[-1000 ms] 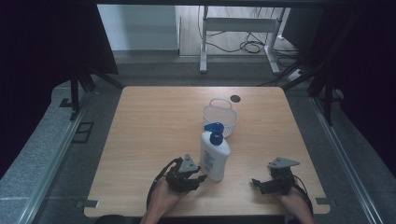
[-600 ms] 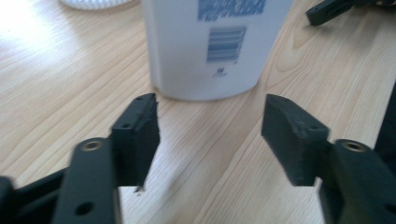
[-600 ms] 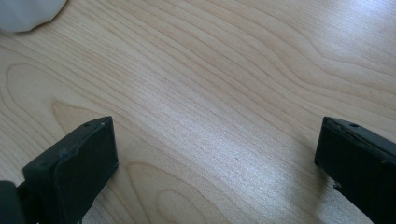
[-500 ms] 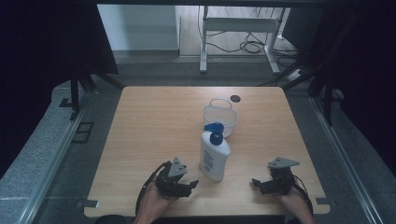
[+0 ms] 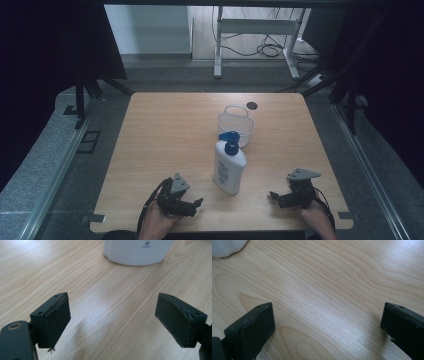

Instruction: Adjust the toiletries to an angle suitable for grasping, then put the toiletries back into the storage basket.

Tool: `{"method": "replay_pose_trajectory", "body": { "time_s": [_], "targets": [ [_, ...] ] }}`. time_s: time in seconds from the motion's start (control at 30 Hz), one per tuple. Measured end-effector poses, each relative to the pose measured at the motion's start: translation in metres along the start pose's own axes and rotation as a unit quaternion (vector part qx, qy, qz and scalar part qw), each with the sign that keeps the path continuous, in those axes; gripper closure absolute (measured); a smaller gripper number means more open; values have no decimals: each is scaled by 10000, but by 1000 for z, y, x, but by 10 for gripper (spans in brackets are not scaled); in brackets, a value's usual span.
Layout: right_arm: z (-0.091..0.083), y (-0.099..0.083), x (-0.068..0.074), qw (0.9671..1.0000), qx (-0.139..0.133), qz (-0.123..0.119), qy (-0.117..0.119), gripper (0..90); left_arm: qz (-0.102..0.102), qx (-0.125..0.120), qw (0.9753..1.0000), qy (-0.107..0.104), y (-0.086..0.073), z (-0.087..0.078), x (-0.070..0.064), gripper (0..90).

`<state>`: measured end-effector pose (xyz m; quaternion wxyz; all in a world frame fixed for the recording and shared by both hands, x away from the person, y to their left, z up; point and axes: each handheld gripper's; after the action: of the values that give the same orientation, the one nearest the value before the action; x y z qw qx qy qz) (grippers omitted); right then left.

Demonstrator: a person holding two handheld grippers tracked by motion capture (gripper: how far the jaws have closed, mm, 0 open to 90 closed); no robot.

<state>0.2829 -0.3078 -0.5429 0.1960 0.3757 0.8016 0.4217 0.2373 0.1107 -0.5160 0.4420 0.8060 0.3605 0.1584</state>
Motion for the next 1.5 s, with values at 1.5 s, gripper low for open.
{"method": "replay_pose_trajectory", "body": {
  "time_s": [1.5],
  "targets": [
    [-9, 8, 11, 9993, -99, -299, 188, 0, 66, 124, 9997, 224, -28, 5, 22, 115]
  ]
}}
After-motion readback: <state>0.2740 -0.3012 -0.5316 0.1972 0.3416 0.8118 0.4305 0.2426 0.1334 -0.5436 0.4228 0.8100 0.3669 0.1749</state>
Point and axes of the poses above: each handheld gripper's, and its own axes: z roughly forward along the jaws, y roughly out of its top, x roughly to its left, and after that the axes turned 11 degrees about -x, right-handed
